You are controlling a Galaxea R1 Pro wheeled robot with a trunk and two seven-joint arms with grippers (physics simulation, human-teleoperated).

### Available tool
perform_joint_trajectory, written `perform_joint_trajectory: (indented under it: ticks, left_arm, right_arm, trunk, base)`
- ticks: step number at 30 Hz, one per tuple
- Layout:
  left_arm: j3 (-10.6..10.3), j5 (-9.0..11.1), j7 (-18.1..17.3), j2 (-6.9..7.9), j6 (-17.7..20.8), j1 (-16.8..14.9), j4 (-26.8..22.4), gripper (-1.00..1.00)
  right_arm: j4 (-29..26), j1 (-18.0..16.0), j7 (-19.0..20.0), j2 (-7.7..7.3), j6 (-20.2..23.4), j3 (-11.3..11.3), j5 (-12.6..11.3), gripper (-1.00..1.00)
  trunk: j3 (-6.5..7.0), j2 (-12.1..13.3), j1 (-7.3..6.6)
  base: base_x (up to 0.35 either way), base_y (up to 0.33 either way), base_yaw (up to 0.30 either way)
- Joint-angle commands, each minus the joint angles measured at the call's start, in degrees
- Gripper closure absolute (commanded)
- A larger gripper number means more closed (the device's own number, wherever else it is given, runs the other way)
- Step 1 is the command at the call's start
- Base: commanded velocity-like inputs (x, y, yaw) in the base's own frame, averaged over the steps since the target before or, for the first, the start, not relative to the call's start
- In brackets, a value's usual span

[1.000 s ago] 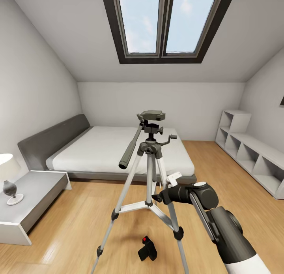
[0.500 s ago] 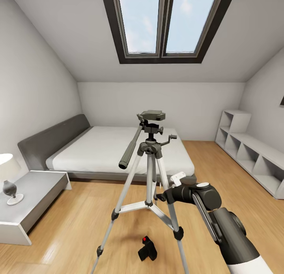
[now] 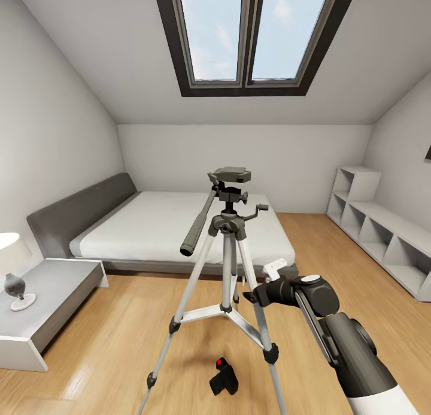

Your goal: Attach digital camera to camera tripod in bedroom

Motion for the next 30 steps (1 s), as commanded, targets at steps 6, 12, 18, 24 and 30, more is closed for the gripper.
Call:
perform_joint_trajectory:
  ticks: [6,12,18,24,30]
  left_arm:
    - [0.2,0.5,0.0,-0.06,-0.1,0.0,-0.1,-1.0]
    - [0.2,0.5,0.0,-0.09,-0.1,0.0,-0.1,-1.0]
    - [0.2,0.5,0.0,-0.09,-0.1,0.0,-0.1,-1.0]
    - [0.2,0.5,0.0,-0.1,-0.1,0.0,-0.1,-1.0]
    - [0.2,0.5,0.0,-0.11,-0.1,0.0,-0.1,-1.0]
  right_arm:
    - [0.0,-0.1,0.5,-0.18,0.0,0.1,0.8,-1.0]
    - [0.0,-0.1,0.6,-0.21,-0.1,0.2,0.8,-1.0]
    - [0.0,-0.1,0.6,-0.2,-0.3,0.3,0.7,-1.0]
    - [0.0,-0.1,0.4,-0.09,-0.6,0.3,0.7,-1.0]
    - [0.0,0.0,0.2,0.27,-0.8,0.5,0.5,-1.0]
  trunk:
    - [-0.05,0.0,0.0]
    - [-0.05,0.0,0.0]
    - [-0.05,0.0,0.0]
    - [-0.05,0.0,0.0]
    - [-0.05,0.0,0.0]
  base:
    - [0.0,0.0,0.0]
    - [0.0,0.0,0.0]
    - [0.0,0.0,0.0]
    - [0.0,0.0,0.0]
    - [0.0,0.0,0.0]
